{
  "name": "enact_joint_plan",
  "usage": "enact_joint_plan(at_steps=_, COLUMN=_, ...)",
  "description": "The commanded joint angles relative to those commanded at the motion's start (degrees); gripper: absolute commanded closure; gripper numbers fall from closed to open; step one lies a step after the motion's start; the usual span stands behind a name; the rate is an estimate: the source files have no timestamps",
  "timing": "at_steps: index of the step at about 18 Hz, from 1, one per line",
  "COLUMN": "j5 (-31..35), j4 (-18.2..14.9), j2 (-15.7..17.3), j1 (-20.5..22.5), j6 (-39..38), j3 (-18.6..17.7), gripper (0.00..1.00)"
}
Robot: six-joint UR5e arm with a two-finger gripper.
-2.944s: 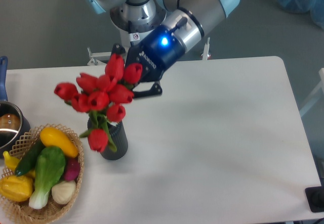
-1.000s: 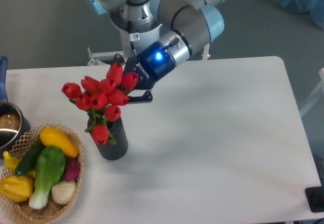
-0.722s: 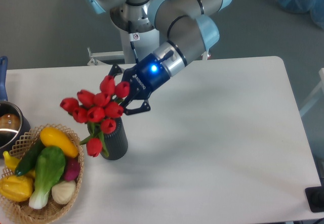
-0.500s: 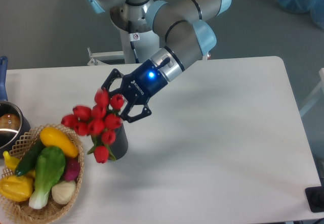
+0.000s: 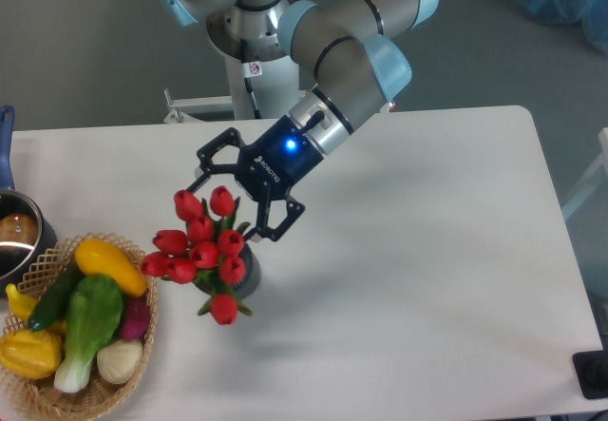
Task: Insert the flowers into the vase
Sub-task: 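Push the tulips deeper into the vase and slide the vase along, then open the gripper and lift it away from the tulips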
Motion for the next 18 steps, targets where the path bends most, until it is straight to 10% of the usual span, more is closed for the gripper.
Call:
enact_joint_plan(at_steps=6, j5=0.26, j4=-0.44, j2=2.9, j1=1.94, j6=0.09, j3=-1.4, gripper=0.0)
enact_joint_plan(at_steps=18, j5=21.09, j4=-0.62, j2=9.66, j1=3.51, j6=0.26, j3=-2.72, gripper=0.0)
